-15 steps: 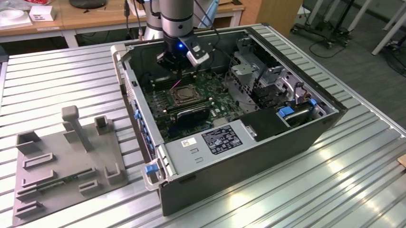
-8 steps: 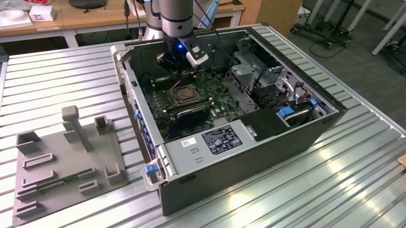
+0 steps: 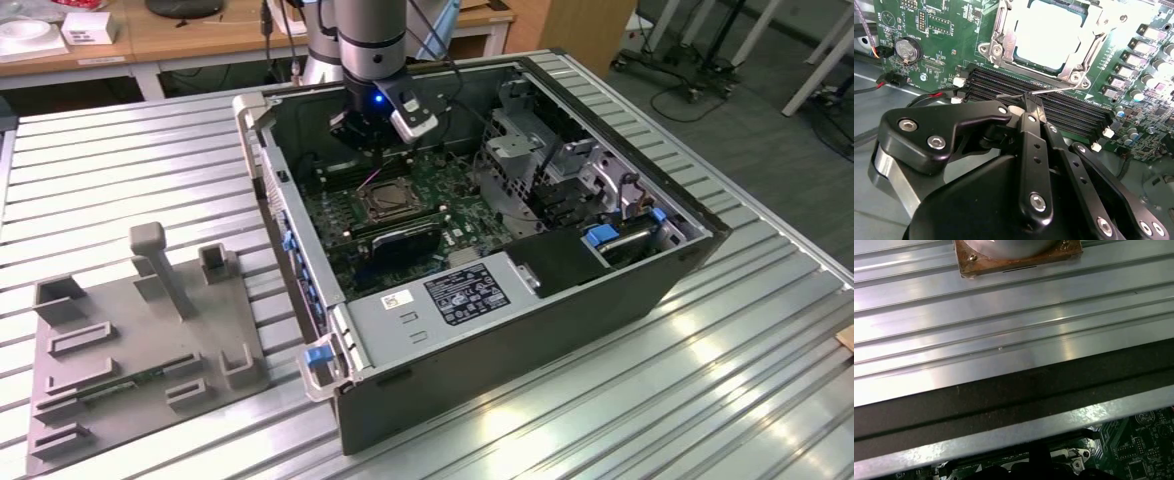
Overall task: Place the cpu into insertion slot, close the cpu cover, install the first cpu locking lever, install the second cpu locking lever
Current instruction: 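Install the first cpu locking lever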
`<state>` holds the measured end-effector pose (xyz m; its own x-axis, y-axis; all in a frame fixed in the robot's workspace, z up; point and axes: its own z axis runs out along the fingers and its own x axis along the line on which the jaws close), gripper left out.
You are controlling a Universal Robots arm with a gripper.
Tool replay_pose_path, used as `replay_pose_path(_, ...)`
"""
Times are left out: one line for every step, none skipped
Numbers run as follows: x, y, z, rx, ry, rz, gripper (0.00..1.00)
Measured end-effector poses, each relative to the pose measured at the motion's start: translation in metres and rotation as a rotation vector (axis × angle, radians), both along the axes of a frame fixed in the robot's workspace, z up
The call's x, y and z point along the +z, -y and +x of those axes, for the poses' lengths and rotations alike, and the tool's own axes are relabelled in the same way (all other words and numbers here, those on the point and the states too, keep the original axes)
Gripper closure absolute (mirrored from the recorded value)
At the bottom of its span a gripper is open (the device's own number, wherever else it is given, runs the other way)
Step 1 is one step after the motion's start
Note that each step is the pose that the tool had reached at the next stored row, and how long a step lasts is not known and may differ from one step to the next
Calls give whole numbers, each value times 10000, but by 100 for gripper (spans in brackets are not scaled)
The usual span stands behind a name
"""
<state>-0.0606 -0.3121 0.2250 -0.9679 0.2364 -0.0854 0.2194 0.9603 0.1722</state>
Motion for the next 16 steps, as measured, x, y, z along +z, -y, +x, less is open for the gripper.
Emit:
replay_pose_path(0, 0, 0, 0, 0, 0, 89)
replay_pose_path(-4, 0, 0, -1, 2, 3, 89)
replay_pose_path(-11, -1, 0, -1, 3, 4, 89)
replay_pose_path(-19, 0, 0, -1, 1, 1, 89)
replay_pose_path(-29, 0, 0, -1, 0, 1, 89)
replay_pose_path(-36, 0, 0, -2, 1, 1, 89)
replay_pose_path(-36, 0, 0, -3, 0, 0, 89)
replay_pose_path(-36, 0, 0, -3, -1, -1, 89)
replay_pose_path(-37, 1, -1, -5, -1, -2, 89)
replay_pose_path(-40, 2, 0, -9, 1, 8, 89)
replay_pose_path(-42, 4, 0, -18, 0, 11, 89)
replay_pose_path(-44, 7, 0, -31, 0, 12, 89)
replay_pose_path(-46, 10, 0, -46, 0, 11, 89)
replay_pose_path(-48, 11, 0, -67, 0, 13, 89)
replay_pose_path(-49, 12, 0, -90, 0, 20, 89)
replay_pose_path(-49, 12, 1, -99, -1, 27, 89)
